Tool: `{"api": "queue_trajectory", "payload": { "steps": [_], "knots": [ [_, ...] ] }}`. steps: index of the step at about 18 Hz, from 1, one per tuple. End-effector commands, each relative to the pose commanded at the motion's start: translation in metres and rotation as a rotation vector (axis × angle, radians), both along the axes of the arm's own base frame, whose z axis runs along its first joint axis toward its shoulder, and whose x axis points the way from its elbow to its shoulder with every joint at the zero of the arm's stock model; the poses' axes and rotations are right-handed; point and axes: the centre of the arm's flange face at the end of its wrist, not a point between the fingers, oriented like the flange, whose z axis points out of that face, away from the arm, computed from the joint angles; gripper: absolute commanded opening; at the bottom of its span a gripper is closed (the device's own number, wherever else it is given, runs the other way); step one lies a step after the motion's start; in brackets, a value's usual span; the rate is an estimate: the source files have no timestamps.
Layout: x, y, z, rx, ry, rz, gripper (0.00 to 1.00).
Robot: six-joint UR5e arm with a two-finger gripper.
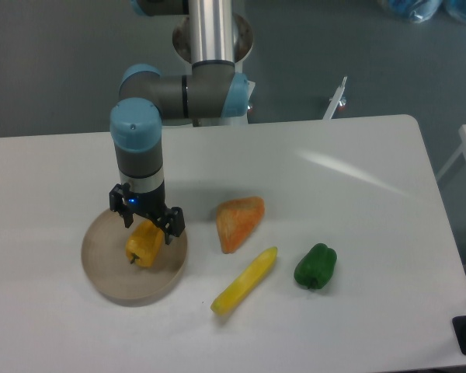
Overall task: Pick up the yellow pepper from the plate
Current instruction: 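Close the gripper on the yellow pepper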
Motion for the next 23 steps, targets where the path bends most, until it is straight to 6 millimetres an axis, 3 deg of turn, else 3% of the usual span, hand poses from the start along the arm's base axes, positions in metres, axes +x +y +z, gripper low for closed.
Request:
{"api": "queue_trajectory", "payload": {
  "steps": [13,18,21,23],
  "knots": [
    [0.007,0.002,-0.021,-0.033,-0.009,-0.009,1.0],
    [0.006,0.003,-0.018,-0.021,-0.004,-0.01,0.98],
    [0.006,0.003,-0.018,-0.021,-0.005,-0.012,0.63],
    [0.006,0.004,-0.02,-0.022,-0.005,-0.013,0.5]
  ]
}}
